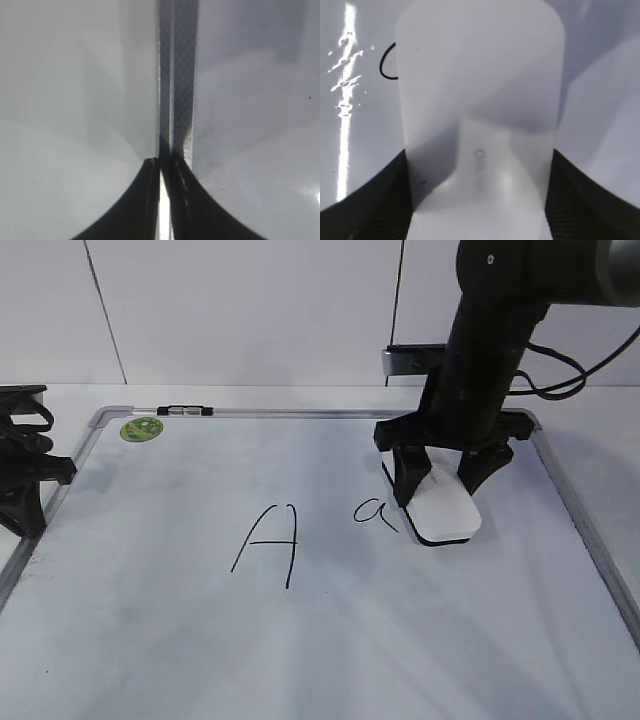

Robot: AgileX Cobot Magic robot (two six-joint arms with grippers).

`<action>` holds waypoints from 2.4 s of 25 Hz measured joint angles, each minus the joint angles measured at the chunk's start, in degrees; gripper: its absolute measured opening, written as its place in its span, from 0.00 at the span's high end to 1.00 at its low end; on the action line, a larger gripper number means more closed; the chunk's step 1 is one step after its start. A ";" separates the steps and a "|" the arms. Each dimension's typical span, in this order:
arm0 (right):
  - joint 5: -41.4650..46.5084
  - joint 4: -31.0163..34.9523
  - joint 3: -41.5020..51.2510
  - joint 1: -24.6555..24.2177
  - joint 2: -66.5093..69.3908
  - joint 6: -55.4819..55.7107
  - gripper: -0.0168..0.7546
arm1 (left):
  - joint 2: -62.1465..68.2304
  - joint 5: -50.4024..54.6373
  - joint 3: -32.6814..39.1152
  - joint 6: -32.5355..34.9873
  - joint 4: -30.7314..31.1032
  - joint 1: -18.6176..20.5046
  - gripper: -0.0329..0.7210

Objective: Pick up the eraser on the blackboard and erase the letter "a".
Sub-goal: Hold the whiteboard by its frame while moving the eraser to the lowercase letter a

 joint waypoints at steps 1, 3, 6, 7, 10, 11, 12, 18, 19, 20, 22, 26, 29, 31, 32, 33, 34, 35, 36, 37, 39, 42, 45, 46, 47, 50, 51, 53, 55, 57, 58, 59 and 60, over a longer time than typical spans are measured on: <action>0.00 0.00 -0.52 0.38 0.42 0.00 0.27 | 0.00 0.00 0.00 0.00 0.00 0.00 0.91; 0.00 0.00 -1.52 1.00 1.04 0.00 0.27 | 0.00 0.00 0.00 0.00 -0.02 0.00 0.91; 0.00 0.00 -2.25 1.51 1.94 -0.10 0.27 | 0.00 0.00 0.00 0.00 -0.12 0.00 0.91; 0.00 0.00 -2.27 1.51 2.27 -0.10 0.27 | 0.00 0.00 0.00 0.00 -0.12 0.00 0.91; 0.00 0.00 -2.60 1.51 3.43 -0.25 0.27 | 0.00 0.00 0.00 0.00 -0.12 0.00 0.91; 0.00 0.00 -2.72 1.51 3.93 -0.34 0.27 | 0.00 0.10 -0.02 0.00 -0.12 0.00 0.91; 0.00 0.00 -3.10 1.51 4.28 -0.34 0.27 | 0.00 0.10 -0.02 0.00 -0.12 0.00 0.91; 0.00 0.04 -6.64 1.51 5.00 -0.48 0.27 | 0.00 0.10 -0.02 0.00 -0.12 -0.19 0.91; 0.00 0.04 -7.11 1.51 5.12 -0.48 0.27 | 0.00 0.10 -0.02 0.00 -0.12 -0.19 0.91; 0.00 0.04 -7.59 1.51 5.48 -0.48 0.27 | 0.00 0.10 -0.02 0.00 -0.12 -0.19 0.91; 0.00 0.13 -8.20 1.51 6.49 -0.48 0.27 | 0.00 0.10 -0.02 0.00 -0.12 -0.19 0.91; 0.00 1.08 -9.28 1.51 8.07 -0.48 0.27 | 0.00 0.10 -0.02 0.00 -0.12 -0.24 0.91; 0.00 1.41 -9.94 1.51 9.26 -0.48 0.27 | 0.00 0.10 -0.02 0.00 -0.12 -0.24 0.91; 0.00 1.40 -10.07 1.51 9.67 -0.48 0.27 | 0.00 0.10 -0.02 0.00 -0.12 -0.24 0.91; 0.00 1.40 -10.07 1.51 9.91 -0.48 0.27 | 0.00 0.10 -0.02 0.00 -0.12 -0.24 0.91; 0.00 1.40 -10.07 1.51 10.06 -0.48 0.27 | 0.00 0.10 -0.02 0.00 -0.12 -0.24 0.91; 0.00 1.40 -10.07 1.51 10.22 -0.48 0.27 | 0.00 0.10 -0.02 0.00 -0.12 -0.24 0.91; 0.00 1.40 -10.07 1.51 10.50 -0.50 0.27 | 0.00 0.10 -0.02 0.00 -0.12 -0.24 0.91; 0.00 1.40 -10.16 1.51 10.53 -0.50 0.27 | 0.00 0.10 -0.02 0.00 -0.12 -0.24 0.91; 0.00 1.40 -10.20 1.51 10.53 -0.50 0.27 | 0.00 0.10 -0.02 0.00 -0.12 -0.24 0.91; 0.00 1.40 -10.29 1.51 10.61 -0.50 0.27 | 0.00 0.10 -0.02 0.00 -0.12 -0.24 0.91; 0.12 1.40 -10.42 1.51 10.81 -0.50 0.27 | 0.00 0.10 -0.02 0.00 -0.12 -0.24 0.91; 0.31 1.53 -10.56 1.51 11.12 -0.50 0.27 | 0.00 0.10 -0.02 0.00 -0.12 -0.24 0.91; 0.48 1.52 -10.68 1.51 11.21 -0.50 0.27 | 0.00 0.10 -0.02 0.00 -0.12 -0.24 0.91; 0.50 1.52 -10.79 1.51 11.21 -0.50 0.27 | 0.00 0.10 -0.02 0.00 -0.12 -0.24 0.91; 0.60 1.52 -10.88 1.64 11.36 -0.50 0.27 | 0.00 0.10 -0.02 0.00 -0.12 -0.24 0.91; 0.60 1.52 -10.88 1.64 11.36 -0.50 0.27 | 0.00 0.10 -0.02 0.00 -0.02 -0.24 0.91; 0.60 1.62 -10.88 1.77 11.36 -0.50 0.27 | 0.00 0.00 -0.02 0.00 -0.02 -0.24 0.91; 0.60 1.16 -10.88 2.23 11.36 -0.50 0.27 | 0.00 0.00 -0.02 0.00 -0.02 -0.24 0.91; 0.60 0.89 -10.90 2.88 11.36 -0.50 0.27 | 0.00 0.00 -0.02 0.00 -0.02 -0.24 0.91; 0.60 0.89 -10.90 3.35 11.36 -0.50 0.27 | 0.00 0.00 -0.02 0.00 -0.02 -0.24 0.91; 0.60 0.89 -11.00 3.89 11.41 -0.50 0.27 | 0.00 0.00 -0.02 0.00 -0.02 -0.24 0.91; 0.60 0.89 -11.00 4.42 11.41 -0.50 0.27 | 0.00 0.00 -0.02 0.00 -0.02 -0.24 0.91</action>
